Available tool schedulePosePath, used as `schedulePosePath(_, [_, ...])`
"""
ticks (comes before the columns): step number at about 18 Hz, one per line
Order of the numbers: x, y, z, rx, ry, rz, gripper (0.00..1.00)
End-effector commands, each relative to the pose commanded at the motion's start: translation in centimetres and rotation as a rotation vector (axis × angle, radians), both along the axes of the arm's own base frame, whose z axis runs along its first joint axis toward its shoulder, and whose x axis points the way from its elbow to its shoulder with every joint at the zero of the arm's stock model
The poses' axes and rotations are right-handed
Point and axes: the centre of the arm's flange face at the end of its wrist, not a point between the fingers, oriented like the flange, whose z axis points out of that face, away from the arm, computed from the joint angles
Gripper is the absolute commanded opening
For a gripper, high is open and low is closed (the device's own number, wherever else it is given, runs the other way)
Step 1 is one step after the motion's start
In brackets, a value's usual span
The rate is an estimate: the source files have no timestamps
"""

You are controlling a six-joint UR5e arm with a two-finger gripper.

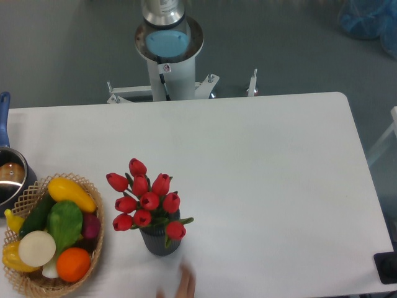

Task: Insert the flowers into the vase

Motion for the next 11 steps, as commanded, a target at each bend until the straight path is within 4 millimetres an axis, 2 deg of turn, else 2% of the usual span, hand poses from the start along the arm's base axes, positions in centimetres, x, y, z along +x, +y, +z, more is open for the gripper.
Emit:
schedulePosePath(2, [1.6, -2.3, 0.7, 0.006, -0.058, 0.024, 1.0])
schedulePosePath(6, [4.6, -5.7, 1.3, -0.085, -0.141, 0.039, 1.0])
schedulePosePath(8, [5.5, -7.5, 0.7, -0.073, -0.153, 0.071, 1.0])
schedulePosePath(11, [6.0, -8.7, 0.2, -0.065, -0.16, 0.08, 1.0])
